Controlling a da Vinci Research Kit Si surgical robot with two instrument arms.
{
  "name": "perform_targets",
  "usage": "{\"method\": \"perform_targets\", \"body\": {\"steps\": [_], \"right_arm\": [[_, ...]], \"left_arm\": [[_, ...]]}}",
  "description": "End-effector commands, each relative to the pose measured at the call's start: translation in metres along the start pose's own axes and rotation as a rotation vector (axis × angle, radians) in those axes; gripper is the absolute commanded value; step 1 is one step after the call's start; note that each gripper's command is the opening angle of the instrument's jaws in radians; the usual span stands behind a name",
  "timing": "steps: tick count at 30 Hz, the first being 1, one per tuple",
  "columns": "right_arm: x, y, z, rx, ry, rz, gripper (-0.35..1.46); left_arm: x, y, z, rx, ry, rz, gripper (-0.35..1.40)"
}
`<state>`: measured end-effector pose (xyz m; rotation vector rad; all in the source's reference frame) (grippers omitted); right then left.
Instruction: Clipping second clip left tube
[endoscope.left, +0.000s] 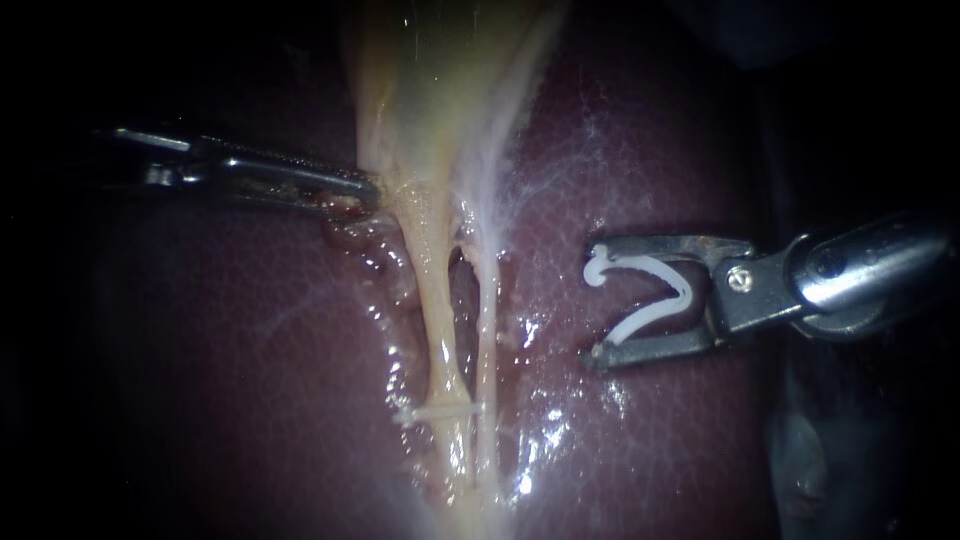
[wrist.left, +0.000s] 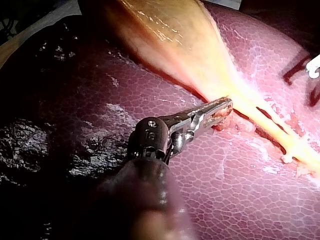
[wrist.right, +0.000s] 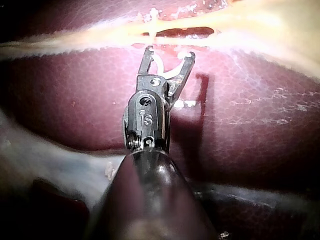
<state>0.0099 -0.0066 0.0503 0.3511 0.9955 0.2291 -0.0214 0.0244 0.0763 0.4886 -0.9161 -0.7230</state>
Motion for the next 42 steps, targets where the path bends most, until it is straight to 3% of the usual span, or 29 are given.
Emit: {"method": "perform_targets", "body": {"steps": [1, 8, 10, 16, 23, 42], "right_arm": [[0.0000, 0.0000, 0.0000, 0.000, 0.000, 0.000, 0.50], [0.0000, 0.0000, 0.0001, 0.005, 0.001, 0.001, 0.50], [-0.0001, 0.0000, 0.0001, 0.005, 0.001, 0.000, 0.50], [-0.0001, 0.0000, 0.0001, 0.005, 0.001, 0.000, 0.50], [-0.0001, 0.0000, 0.0001, 0.005, 0.001, 0.000, 0.50], [0.0005, -0.0003, 0.0005, 0.038, 0.011, 0.021, 0.50]], "left_arm": [[0.0000, 0.0000, -0.0001, 0.001, 0.000, 0.000, -0.35], [-0.0005, -0.0001, -0.0011, 0.010, -0.007, -0.003, -0.35], [-0.0015, 0.0001, -0.0022, 0.022, -0.016, -0.007, -0.35], [-0.0044, 0.0003, -0.0062, -0.006, -0.058, -0.024, -0.35], [-0.0061, 0.0005, -0.0087, -0.013, -0.093, -0.013, -0.35], [-0.0062, 0.0005, -0.0092, -0.020, -0.097, -0.019, -0.35]]}}
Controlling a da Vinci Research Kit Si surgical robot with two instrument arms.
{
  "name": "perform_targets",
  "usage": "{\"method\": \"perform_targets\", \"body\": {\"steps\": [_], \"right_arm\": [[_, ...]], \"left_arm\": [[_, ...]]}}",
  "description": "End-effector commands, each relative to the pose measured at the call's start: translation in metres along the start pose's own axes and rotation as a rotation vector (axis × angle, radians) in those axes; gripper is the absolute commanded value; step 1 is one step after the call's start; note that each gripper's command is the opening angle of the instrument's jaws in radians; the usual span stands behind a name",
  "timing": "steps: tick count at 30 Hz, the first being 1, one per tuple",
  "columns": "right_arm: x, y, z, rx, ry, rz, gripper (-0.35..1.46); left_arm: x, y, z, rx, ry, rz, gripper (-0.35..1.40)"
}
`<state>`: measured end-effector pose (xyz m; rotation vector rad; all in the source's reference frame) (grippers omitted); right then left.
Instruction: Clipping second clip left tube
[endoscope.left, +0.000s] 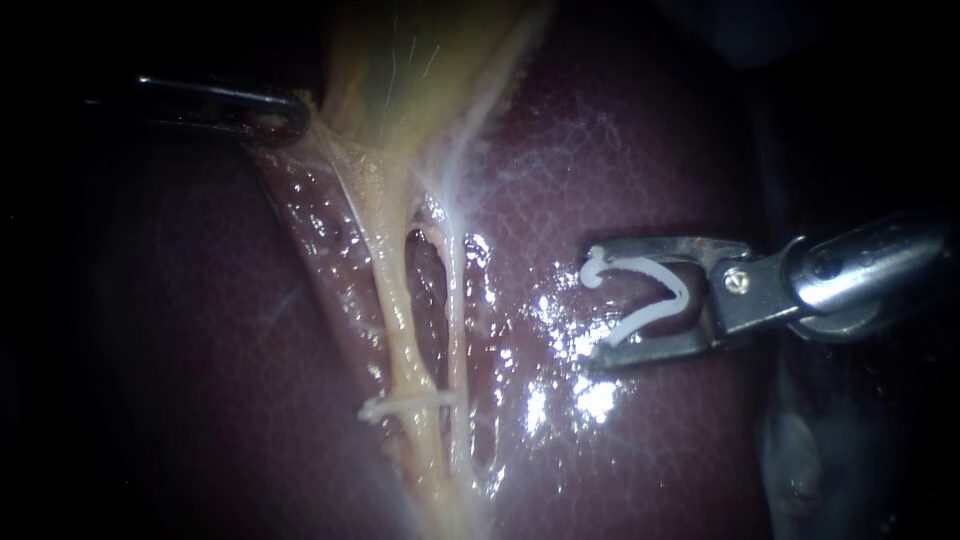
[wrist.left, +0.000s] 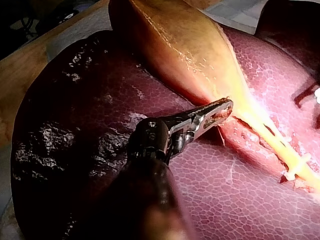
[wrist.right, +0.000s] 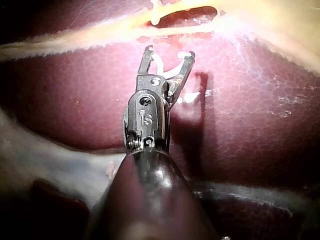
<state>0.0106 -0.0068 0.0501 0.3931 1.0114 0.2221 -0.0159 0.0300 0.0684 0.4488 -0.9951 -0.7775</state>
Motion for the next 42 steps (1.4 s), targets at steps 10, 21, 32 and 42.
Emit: {"method": "perform_targets", "body": {"steps": [10, 21, 32, 42], "right_arm": [[0.0007, -0.0003, 0.0015, 0.038, 0.034, 0.133, 0.50], [-0.0002, -0.0015, 0.0062, 0.104, 0.056, 0.236, 0.50], [-0.0020, -0.0013, 0.0102, 0.149, 0.074, 0.316, 0.50], [-0.0033, 0.0000, 0.0115, 0.178, 0.099, 0.376, 0.50]], "left_arm": [[0.0000, -0.0001, 0.0002, -0.004, -0.001, -0.001, -0.35], [-0.0001, -0.0004, 0.0003, -0.009, -0.002, -0.003, -0.35], [-0.0002, -0.0009, 0.0004, -0.016, -0.003, -0.005, -0.35], [-0.0001, -0.0011, 0.0005, -0.015, -0.003, -0.005, -0.35]]}}
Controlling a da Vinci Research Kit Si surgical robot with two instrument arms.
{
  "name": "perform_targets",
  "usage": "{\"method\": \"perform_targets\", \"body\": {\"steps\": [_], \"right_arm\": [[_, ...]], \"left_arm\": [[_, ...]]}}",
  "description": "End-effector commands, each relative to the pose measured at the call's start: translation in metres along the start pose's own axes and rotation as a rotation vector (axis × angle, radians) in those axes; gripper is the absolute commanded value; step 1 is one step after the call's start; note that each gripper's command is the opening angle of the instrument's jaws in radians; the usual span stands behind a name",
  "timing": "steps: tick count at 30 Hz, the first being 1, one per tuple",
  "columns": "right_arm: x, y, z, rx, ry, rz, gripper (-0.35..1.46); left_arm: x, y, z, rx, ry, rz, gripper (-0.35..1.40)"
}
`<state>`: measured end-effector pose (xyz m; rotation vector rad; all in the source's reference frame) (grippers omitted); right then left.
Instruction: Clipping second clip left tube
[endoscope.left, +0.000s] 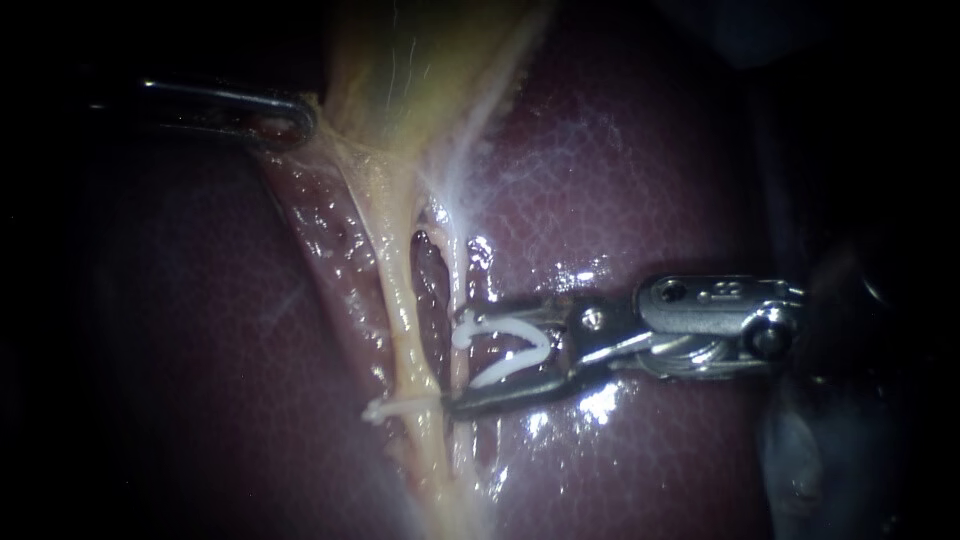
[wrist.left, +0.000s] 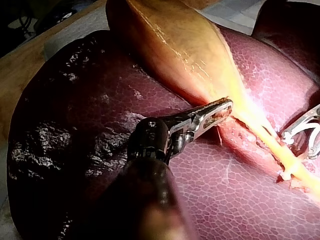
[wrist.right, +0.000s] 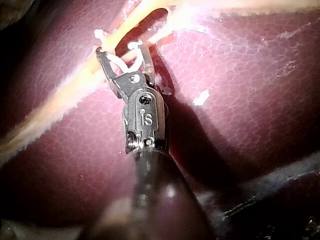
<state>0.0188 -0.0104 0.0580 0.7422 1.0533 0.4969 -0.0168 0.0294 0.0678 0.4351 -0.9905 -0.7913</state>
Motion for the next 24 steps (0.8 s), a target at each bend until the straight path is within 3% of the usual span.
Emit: {"method": "perform_targets", "body": {"steps": [1, 9, 24], "right_arm": [[-0.0001, 0.0002, 0.0001, 0.005, -0.003, 0.007, 0.50], [-0.0011, 0.0014, 0.0010, 0.060, 0.007, 0.056, 0.50], [-0.0036, 0.0035, 0.0030, 0.071, -0.008, 0.089, 0.50]], "left_arm": [[0.0000, 0.0000, 0.0000, 0.002, 0.001, 0.000, -0.35], [0.0000, -0.0001, 0.0001, 0.001, 0.000, 0.000, -0.35], [0.0001, -0.0002, 0.0001, 0.000, 0.000, 0.000, -0.35]]}}
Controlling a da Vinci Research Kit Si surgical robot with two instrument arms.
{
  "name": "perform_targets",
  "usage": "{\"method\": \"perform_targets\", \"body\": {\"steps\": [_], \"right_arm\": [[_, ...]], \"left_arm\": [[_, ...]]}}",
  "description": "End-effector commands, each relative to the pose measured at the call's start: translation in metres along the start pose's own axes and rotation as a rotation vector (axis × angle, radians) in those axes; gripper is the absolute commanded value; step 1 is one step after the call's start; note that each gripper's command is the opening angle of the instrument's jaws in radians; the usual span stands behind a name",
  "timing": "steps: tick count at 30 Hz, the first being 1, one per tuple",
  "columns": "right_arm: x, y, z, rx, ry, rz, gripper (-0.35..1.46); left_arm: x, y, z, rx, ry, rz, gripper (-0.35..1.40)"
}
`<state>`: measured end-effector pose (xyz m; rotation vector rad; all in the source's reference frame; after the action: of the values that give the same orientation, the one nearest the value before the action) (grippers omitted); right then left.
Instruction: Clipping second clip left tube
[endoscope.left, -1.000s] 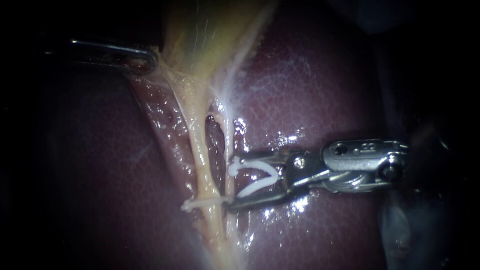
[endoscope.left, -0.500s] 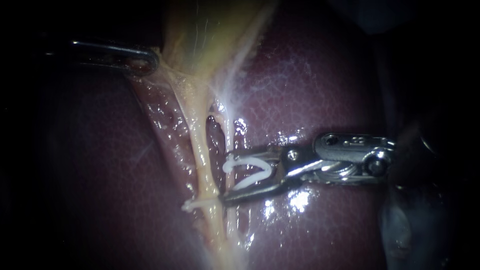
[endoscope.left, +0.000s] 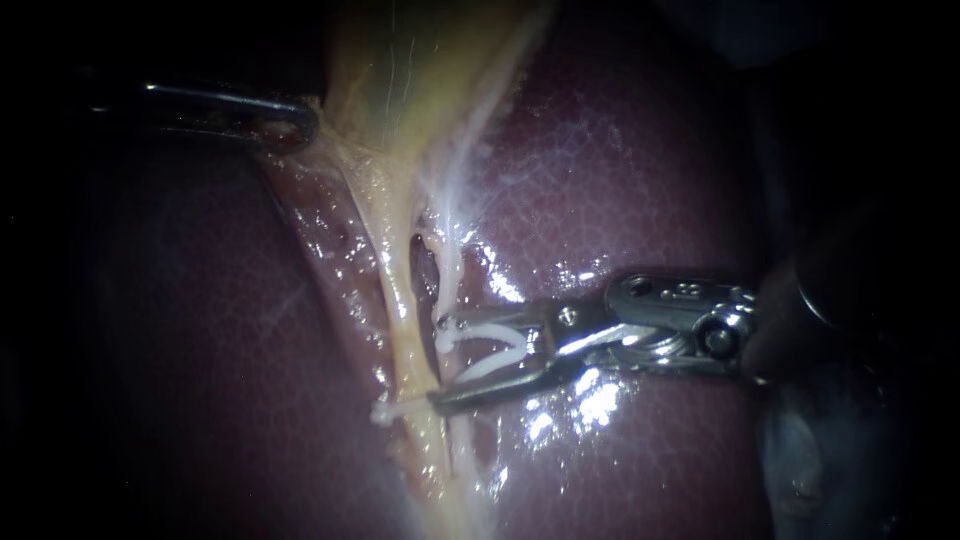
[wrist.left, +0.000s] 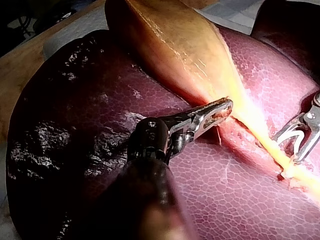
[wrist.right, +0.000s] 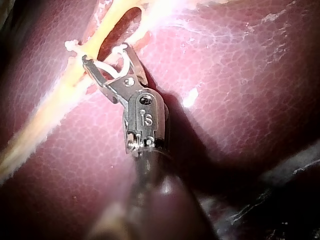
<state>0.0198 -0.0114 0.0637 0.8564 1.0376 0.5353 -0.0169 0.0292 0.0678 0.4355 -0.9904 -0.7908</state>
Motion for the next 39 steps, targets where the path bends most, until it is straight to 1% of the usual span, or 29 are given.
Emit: {"method": "perform_targets", "body": {"steps": [1, 5, 9, 12, 16, 18, 24, 28, 34, 39], "right_arm": [[0.0000, 0.0000, 0.0001, 0.004, 0.004, 0.004, 0.50], [0.0002, 0.0000, 0.0005, 0.032, 0.029, 0.023, 0.50], [0.0003, 0.0000, 0.0006, 0.045, 0.022, 0.027, 0.50], [0.0003, 0.0000, 0.0006, 0.046, 0.024, 0.027, 0.50], [0.0004, -0.0001, 0.0007, 0.053, 0.037, 0.034, 0.50], [0.0005, -0.0001, 0.0008, 0.056, 0.051, 0.041, 0.50], [0.0009, -0.0001, 0.0015, 0.092, 0.067, 0.066, 0.50], [0.0012, -0.0002, 0.0019, 0.123, 0.085, 0.085, 0.50], [0.0015, -0.0009, 0.0023, 0.149, 0.087, 0.092, 0.50], [0.0011, -0.0009, 0.0015, 0.152, 0.084, 0.096, 0.49]], "left_arm": [[0.0000, 0.0000, 0.0000, 0.000, 0.000, 0.000, -0.35], [0.0001, 0.0000, 0.0001, -0.001, 0.000, 0.000, -0.35], [0.0001, 0.0000, 0.0001, -0.001, 0.000, 0.000, -0.35], [0.0001, 0.0001, 0.0001, -0.001, 0.000, 0.000, -0.35], [0.0001, 0.0000, 0.0002, -0.002, 0.000, 0.001, -0.35], [0.0002, 0.0000, 0.0002, -0.002, -0.001, 0.001, -0.35], [0.0002, 0.0000, 0.0003, 0.000, 0.000, 0.001, -0.35], [0.0003, 0.0000, 0.0004, -0.001, 0.000, 0.001, -0.35], [0.0003, 0.0000, 0.0004, -0.001, 0.000, 0.001, -0.35], [0.0003, 0.0000, 0.0003, 0.000, 0.000, 0.001, -0.35]]}}
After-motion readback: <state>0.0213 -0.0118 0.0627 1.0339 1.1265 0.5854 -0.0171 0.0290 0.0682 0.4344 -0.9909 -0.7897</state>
